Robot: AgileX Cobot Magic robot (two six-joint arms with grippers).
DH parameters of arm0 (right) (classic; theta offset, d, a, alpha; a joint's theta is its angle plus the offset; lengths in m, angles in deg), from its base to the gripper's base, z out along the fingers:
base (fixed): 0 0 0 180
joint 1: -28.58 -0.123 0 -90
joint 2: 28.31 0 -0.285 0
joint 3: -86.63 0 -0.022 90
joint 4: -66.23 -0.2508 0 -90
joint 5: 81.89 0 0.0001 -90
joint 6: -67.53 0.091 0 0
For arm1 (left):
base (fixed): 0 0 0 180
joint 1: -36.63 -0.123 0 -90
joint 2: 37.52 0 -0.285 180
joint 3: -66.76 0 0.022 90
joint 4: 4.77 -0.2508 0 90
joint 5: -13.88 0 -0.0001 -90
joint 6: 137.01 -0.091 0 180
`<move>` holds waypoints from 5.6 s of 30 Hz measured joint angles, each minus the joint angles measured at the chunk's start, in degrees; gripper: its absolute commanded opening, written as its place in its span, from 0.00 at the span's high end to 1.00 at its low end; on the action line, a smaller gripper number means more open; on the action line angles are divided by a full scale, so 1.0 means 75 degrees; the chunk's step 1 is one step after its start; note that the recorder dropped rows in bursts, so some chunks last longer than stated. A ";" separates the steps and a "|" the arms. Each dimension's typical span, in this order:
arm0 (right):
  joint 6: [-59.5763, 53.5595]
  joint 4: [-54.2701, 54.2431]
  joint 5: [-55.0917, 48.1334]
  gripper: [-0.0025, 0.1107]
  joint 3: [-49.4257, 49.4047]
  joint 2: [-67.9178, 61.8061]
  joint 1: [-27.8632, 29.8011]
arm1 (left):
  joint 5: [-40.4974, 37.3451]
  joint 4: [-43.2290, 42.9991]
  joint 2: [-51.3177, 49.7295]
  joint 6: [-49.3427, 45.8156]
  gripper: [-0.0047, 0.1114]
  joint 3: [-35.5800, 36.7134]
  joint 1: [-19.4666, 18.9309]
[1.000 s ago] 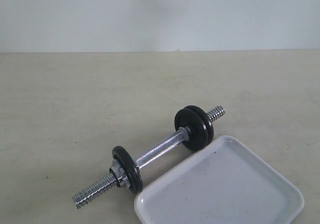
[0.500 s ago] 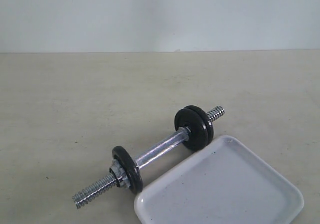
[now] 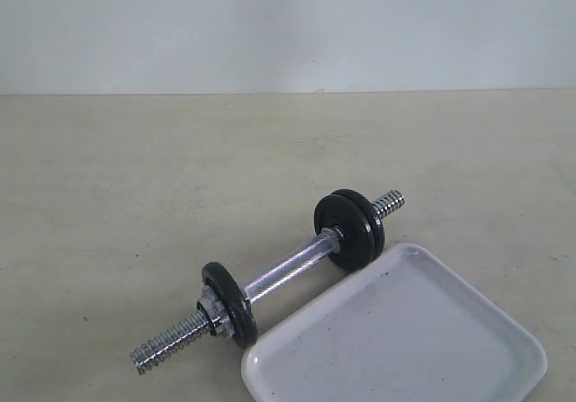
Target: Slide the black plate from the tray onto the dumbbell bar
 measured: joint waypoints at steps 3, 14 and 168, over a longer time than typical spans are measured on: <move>0.0000 0.0000 0.0000 0.97 0.0000 0.0000 0.0000 | 0.0000 0.0000 0.0000 0.0000 0.92 0.0000 0.0000; 0.0000 0.0000 0.0000 0.97 0.0000 0.0000 0.0000 | -0.0033 -0.0021 0.0517 -0.0392 0.92 0.0205 -0.0093; 0.0000 -0.0058 -0.0016 0.97 0.0000 0.0000 0.0030 | -0.2164 1.4009 0.2241 -1.4546 0.92 0.2488 -0.1439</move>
